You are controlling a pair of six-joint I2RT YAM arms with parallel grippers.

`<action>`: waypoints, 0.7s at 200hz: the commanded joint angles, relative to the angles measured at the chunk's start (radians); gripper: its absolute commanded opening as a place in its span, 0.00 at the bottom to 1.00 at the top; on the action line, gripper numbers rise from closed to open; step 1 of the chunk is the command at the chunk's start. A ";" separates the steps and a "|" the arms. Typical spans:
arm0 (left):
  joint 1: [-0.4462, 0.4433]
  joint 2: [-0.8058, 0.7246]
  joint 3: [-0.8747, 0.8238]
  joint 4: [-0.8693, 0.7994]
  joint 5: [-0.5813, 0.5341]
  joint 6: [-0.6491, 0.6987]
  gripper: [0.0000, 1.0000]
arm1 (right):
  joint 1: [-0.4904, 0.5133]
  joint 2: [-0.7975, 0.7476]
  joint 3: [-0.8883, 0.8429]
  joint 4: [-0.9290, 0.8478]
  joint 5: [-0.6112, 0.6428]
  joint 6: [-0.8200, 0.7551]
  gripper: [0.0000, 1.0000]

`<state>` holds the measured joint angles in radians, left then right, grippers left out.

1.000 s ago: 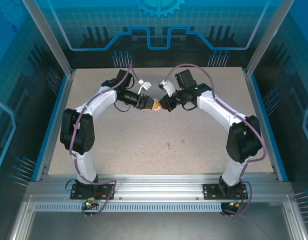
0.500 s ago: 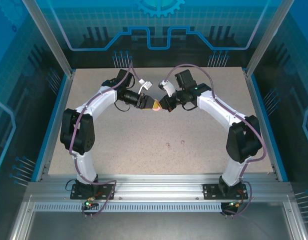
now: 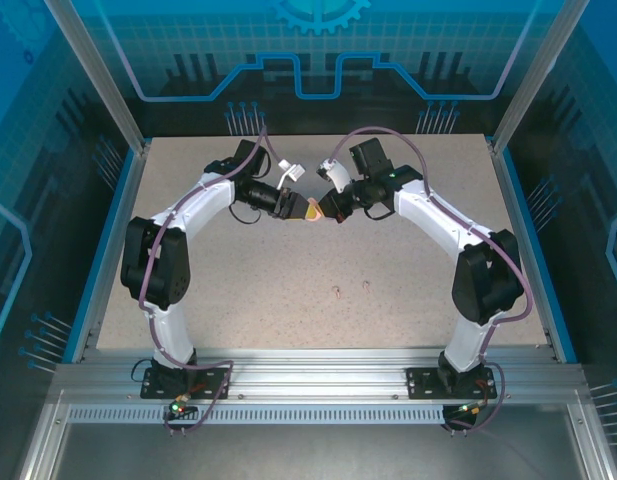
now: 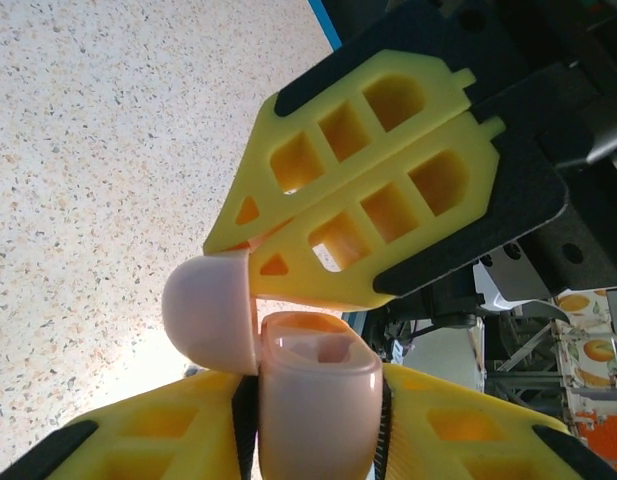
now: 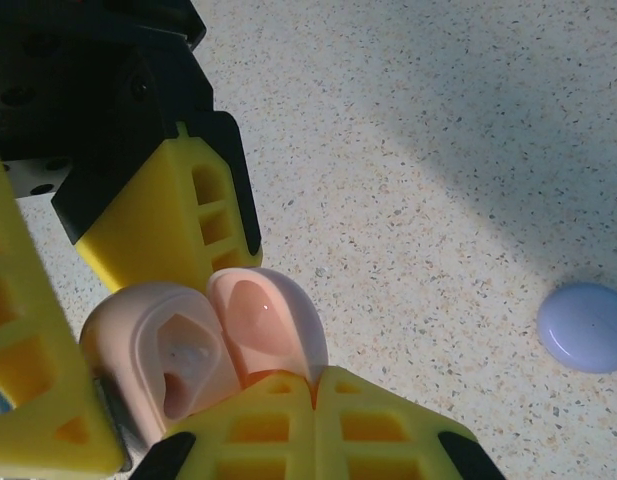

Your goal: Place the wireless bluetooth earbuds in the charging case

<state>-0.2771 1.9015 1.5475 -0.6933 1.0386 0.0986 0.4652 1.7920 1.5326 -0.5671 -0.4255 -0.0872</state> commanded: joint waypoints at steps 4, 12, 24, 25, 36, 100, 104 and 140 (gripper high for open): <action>-0.005 0.004 -0.015 0.008 -0.001 0.009 0.32 | 0.013 0.014 0.027 -0.013 -0.003 -0.004 0.00; -0.005 0.004 -0.016 0.013 0.001 0.006 0.28 | 0.013 0.014 0.029 -0.013 -0.004 -0.003 0.00; -0.005 0.004 -0.018 0.016 0.000 0.004 0.26 | 0.013 0.014 0.029 -0.012 -0.004 -0.002 0.00; -0.005 0.004 -0.017 0.016 0.000 0.004 0.26 | 0.014 0.014 0.029 -0.012 -0.004 -0.002 0.00; -0.005 0.002 -0.020 0.021 -0.001 0.000 0.22 | 0.013 0.013 0.031 -0.013 -0.004 -0.001 0.00; 0.004 -0.056 -0.109 0.178 -0.066 -0.077 0.00 | -0.007 -0.052 0.046 -0.014 0.011 0.065 0.28; 0.007 -0.065 -0.118 0.195 -0.070 -0.085 0.00 | -0.014 -0.063 0.047 -0.016 0.011 0.075 0.30; 0.023 -0.174 -0.234 0.386 -0.126 -0.163 0.00 | -0.056 -0.203 -0.010 -0.018 0.030 0.177 0.56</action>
<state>-0.2672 1.8374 1.3754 -0.4789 0.9619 0.0013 0.4408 1.7267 1.5330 -0.5838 -0.4004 -0.0010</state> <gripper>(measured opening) 0.226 0.512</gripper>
